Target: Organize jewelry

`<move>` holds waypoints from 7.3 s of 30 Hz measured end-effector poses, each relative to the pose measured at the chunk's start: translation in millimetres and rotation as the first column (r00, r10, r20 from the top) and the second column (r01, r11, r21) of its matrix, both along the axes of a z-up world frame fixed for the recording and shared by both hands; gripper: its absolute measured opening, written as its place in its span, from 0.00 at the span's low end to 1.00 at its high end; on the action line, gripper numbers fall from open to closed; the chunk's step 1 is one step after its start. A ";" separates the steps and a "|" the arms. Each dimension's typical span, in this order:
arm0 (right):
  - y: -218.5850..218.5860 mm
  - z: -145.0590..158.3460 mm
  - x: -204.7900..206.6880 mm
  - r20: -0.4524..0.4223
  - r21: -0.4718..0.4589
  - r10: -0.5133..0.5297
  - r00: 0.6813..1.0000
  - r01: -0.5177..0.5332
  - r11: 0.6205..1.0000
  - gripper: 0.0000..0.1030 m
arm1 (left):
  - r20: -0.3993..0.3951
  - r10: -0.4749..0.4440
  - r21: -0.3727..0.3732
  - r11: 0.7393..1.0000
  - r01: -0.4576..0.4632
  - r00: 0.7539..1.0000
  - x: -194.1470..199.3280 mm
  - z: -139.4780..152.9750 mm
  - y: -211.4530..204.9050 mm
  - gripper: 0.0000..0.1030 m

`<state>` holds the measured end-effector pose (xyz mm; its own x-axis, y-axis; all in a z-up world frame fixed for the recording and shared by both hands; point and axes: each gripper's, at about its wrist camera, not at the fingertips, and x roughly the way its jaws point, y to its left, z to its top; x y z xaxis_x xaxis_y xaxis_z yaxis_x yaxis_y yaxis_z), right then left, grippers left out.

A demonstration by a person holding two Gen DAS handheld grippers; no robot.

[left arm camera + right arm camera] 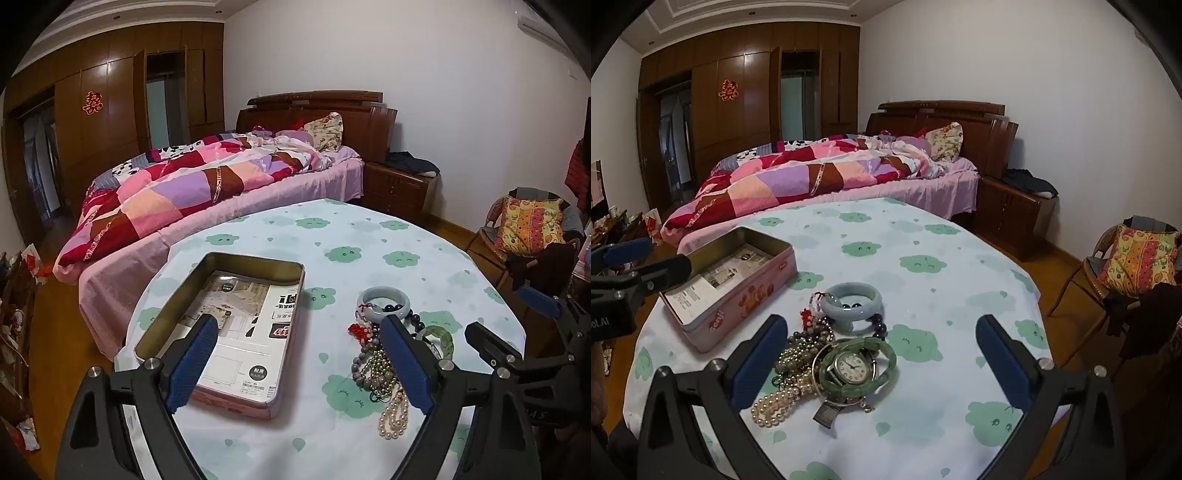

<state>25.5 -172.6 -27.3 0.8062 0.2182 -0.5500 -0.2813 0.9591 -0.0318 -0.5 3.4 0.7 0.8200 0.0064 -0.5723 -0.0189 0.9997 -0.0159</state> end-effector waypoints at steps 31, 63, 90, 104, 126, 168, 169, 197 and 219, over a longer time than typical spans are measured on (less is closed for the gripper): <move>2.6 -8.0 -1.2 -0.021 -0.006 -0.003 1.000 0.003 1.000 1.00 | 0.000 0.023 0.011 1.000 -0.023 1.000 2.1 -5.1 7.4 0.87; 2.9 -8.0 0.2 -0.026 -0.006 -0.002 1.000 0.002 1.000 1.00 | -0.003 0.026 0.014 1.000 -0.026 1.000 1.6 -7.1 8.9 0.87; -13.2 -41.9 6.3 -0.133 0.010 -0.022 0.991 0.024 1.000 0.76 | -0.048 -0.026 0.018 0.999 0.027 0.999 9.0 -36.1 -1.2 0.87; -25.5 -58.6 24.0 -0.269 0.051 0.030 0.963 -0.017 0.999 0.35 | -0.125 -0.141 0.051 0.988 0.148 0.982 27.2 -61.3 -30.9 0.58; -27.5 -53.9 31.1 -0.261 0.132 0.104 0.960 -0.072 0.989 0.09 | -0.232 -0.211 0.043 0.973 0.227 0.950 48.3 -86.7 -47.4 0.38; -26.4 -42.7 24.1 -0.190 0.111 0.116 0.975 -0.096 0.989 0.09 | -0.076 -0.259 0.037 0.964 0.263 0.963 21.6 -43.0 -41.9 0.07; -27.0 -40.6 23.8 -0.186 0.116 0.117 0.976 -0.096 0.989 0.09 | -0.070 -0.260 0.037 0.964 0.263 0.963 20.7 -41.0 -41.3 0.07; 11.3 -22.3 30.2 -0.160 0.133 0.200 0.967 -0.179 0.975 0.09 | -0.028 -0.117 -0.004 0.993 0.117 0.993 19.7 -21.4 15.0 0.07; 117.7 -9.3 60.5 -0.157 0.081 0.338 0.928 -0.329 0.941 0.09 | -0.045 0.024 -0.051 0.998 -0.026 0.999 58.7 -31.1 89.4 0.07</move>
<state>86.0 -54.8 -36.5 0.5799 0.4905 -0.6505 -0.5820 0.8082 0.0906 58.2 92.8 -30.4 0.7935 -0.0039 -0.6086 -0.0459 0.9968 -0.0662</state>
